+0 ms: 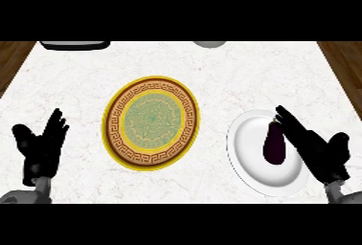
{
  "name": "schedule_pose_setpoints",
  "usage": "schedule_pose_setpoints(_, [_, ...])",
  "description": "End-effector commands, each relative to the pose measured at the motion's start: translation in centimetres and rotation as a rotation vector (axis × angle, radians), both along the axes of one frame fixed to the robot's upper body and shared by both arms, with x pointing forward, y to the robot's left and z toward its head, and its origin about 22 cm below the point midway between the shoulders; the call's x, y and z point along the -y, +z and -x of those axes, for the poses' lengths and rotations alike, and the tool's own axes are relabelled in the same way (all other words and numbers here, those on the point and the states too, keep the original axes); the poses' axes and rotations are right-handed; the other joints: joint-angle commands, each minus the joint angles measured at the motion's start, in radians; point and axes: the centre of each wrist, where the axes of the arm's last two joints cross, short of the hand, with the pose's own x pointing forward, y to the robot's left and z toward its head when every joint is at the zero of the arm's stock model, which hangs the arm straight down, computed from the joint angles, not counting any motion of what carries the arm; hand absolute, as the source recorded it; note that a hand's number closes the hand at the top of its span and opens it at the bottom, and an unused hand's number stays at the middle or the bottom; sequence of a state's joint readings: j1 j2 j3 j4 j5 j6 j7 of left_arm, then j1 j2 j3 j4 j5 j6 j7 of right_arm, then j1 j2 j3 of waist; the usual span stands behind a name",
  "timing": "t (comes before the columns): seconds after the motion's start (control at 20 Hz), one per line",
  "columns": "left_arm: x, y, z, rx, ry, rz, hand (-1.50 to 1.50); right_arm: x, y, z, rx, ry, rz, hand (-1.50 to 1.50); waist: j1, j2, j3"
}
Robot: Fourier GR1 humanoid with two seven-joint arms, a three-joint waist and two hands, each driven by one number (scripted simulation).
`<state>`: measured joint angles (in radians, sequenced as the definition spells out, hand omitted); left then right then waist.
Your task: Pick the eggplant from the plate and place it in the plate
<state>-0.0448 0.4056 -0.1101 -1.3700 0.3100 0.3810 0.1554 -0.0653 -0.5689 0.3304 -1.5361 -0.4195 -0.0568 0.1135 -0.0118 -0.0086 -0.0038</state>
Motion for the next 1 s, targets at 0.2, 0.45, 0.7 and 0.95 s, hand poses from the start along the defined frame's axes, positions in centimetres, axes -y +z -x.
schedule_pose_setpoints(0.2, [2.3,3.7,-3.0,0.16,-0.214,-0.069,0.0,7.9,4.0,-5.1,0.254,0.056,-0.191,1.5,0.029,0.02,0.008])
schedule_pose_setpoints(0.45, [2.7,3.7,-2.8,0.148,-0.248,-0.042,0.0,11.3,2.1,-3.3,0.453,-0.299,0.045,-1.5,-0.004,0.019,0.013])
schedule_pose_setpoints(0.7, [3.7,2.6,-3.1,0.122,-0.298,-0.042,0.0,13.9,-5.9,0.4,0.444,-0.066,0.012,-1.5,0.025,0.017,0.007])
schedule_pose_setpoints(0.95, [4.0,3.3,-4.1,0.135,-0.322,-0.011,0.0,16.3,-3.7,-1.0,0.408,0.111,0.243,-1.5,0.023,0.013,0.005])
